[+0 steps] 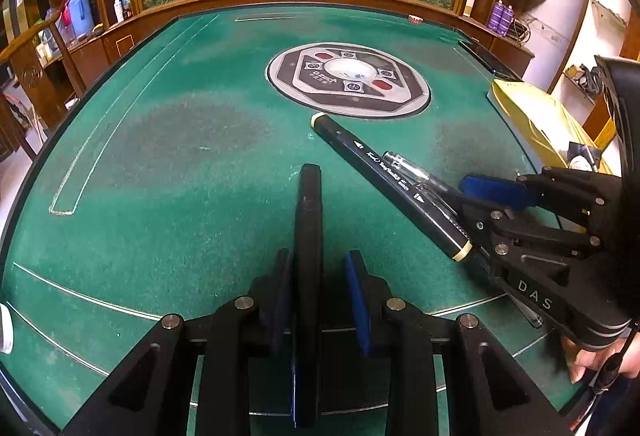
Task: Organize rigid objects
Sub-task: 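Move both tools back over the remaining pens and markers on the table, then grasp a clear ballpoint pen with the right tool while the left tool approaches a black marker, then grasp the black marker with the left tool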
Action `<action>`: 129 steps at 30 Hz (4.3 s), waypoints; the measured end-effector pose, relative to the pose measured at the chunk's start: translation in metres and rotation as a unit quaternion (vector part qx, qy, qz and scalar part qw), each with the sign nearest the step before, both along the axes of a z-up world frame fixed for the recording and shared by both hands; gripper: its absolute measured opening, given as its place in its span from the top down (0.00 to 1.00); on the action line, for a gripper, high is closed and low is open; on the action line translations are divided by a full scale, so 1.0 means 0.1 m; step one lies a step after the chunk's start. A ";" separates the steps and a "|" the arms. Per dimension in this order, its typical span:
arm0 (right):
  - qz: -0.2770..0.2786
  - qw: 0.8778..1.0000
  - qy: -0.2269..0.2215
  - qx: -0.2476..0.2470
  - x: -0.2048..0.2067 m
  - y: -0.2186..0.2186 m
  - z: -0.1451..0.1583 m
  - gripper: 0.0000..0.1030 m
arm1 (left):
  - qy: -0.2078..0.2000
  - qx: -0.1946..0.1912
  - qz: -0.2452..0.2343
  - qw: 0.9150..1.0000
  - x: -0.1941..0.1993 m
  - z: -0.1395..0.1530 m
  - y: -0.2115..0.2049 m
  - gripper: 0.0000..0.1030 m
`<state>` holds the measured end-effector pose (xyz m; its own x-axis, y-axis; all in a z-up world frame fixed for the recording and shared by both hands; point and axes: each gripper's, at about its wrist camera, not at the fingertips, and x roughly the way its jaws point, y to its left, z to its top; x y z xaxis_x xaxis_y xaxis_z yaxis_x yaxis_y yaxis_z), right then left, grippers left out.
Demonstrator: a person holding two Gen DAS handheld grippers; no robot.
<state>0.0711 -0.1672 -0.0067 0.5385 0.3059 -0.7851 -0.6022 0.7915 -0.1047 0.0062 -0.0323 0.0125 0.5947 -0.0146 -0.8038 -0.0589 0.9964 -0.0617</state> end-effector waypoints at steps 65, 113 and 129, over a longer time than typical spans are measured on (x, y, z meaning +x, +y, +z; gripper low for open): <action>-0.004 0.999 0.016 0.040 0.08 -0.09 -0.01 0.91 | 0.021 0.021 -0.050 0.998 0.17 -0.07 -0.23 0.08; -0.024 0.992 0.028 0.121 -0.30 -0.44 0.17 0.91 | -0.055 0.054 0.064 0.995 -0.07 0.21 0.10 0.85; -0.019 0.991 0.030 0.128 -0.35 -0.42 0.19 0.91 | -0.040 -0.039 0.075 0.996 -0.24 0.27 0.59 0.85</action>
<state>0.0362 -0.2095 0.0124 0.5084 0.4802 -0.7148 -0.5713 0.8092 0.1373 -0.0178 0.0264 0.0391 0.6573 0.0192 -0.7534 -0.1989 0.9687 -0.1488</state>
